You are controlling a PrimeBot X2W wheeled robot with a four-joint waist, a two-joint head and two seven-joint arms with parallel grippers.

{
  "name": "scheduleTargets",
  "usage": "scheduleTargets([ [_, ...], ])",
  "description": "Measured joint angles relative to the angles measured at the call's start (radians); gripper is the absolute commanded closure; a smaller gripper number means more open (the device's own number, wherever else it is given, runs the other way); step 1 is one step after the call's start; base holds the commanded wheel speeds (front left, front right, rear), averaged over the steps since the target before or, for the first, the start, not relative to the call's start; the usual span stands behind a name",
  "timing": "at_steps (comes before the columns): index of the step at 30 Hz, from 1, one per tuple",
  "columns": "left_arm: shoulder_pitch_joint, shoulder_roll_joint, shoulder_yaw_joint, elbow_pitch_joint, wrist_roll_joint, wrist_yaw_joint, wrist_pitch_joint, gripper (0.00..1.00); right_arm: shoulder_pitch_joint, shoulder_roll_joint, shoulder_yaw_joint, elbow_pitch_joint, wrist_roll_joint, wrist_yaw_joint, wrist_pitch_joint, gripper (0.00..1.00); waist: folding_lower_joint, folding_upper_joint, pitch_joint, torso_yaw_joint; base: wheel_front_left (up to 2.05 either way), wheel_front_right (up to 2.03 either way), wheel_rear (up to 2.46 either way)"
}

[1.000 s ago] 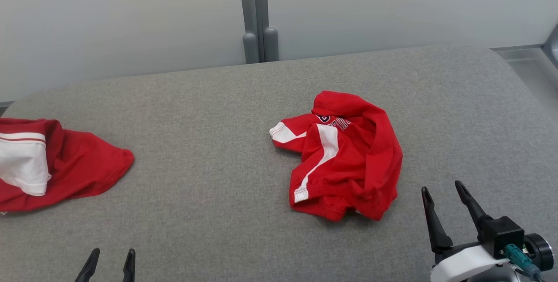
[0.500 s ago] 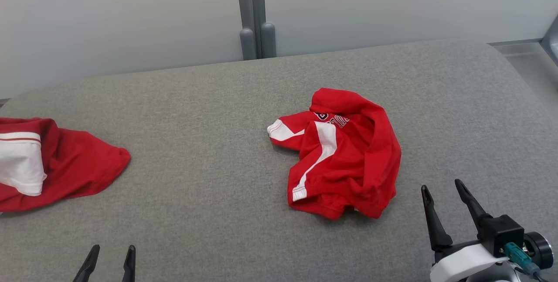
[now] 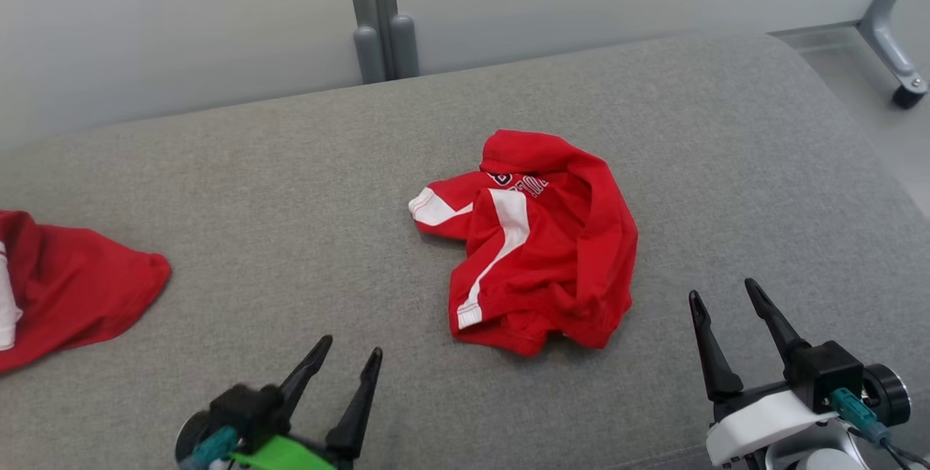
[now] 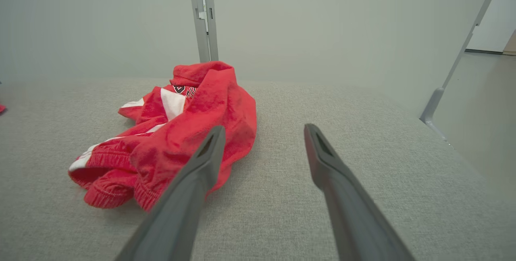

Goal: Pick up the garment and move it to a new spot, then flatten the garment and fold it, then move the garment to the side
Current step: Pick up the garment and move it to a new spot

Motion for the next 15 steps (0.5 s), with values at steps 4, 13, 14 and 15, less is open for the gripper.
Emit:
scheduleTargets([
  [4, -0.128, -0.069, -0.070, 0.105, -0.165, 0.000, 0.066, 0.00, -0.017, 0.007, -0.001, -0.002, 0.000, 0.000, 0.000, 0.00, 0.0000, 0.0000, 0.030, -0.029, 0.00, 0.00, 0.00],
  [13, -0.310, -0.116, -0.149, 0.276, -0.294, 0.000, 0.223, 0.00, -0.040, 0.027, -0.005, -0.005, -0.002, 0.000, 0.000, 0.00, 0.0000, 0.0000, 0.091, -0.093, 0.00, 0.00, 0.00],
  [14, -0.325, -0.118, -0.155, 0.295, -0.294, 0.000, 0.237, 0.00, -0.040, 0.029, -0.006, -0.006, -0.003, 0.000, 0.000, 0.00, 0.0000, 0.0000, 0.098, -0.101, 0.00, 0.00, 0.00],
  [15, -0.338, -0.121, -0.157, 0.310, -0.294, 0.002, 0.247, 0.00, -0.040, 0.032, -0.008, -0.006, -0.003, 0.000, 0.000, 0.00, 0.0000, 0.0000, 0.105, -0.108, 0.00, 0.00, 0.00],
])
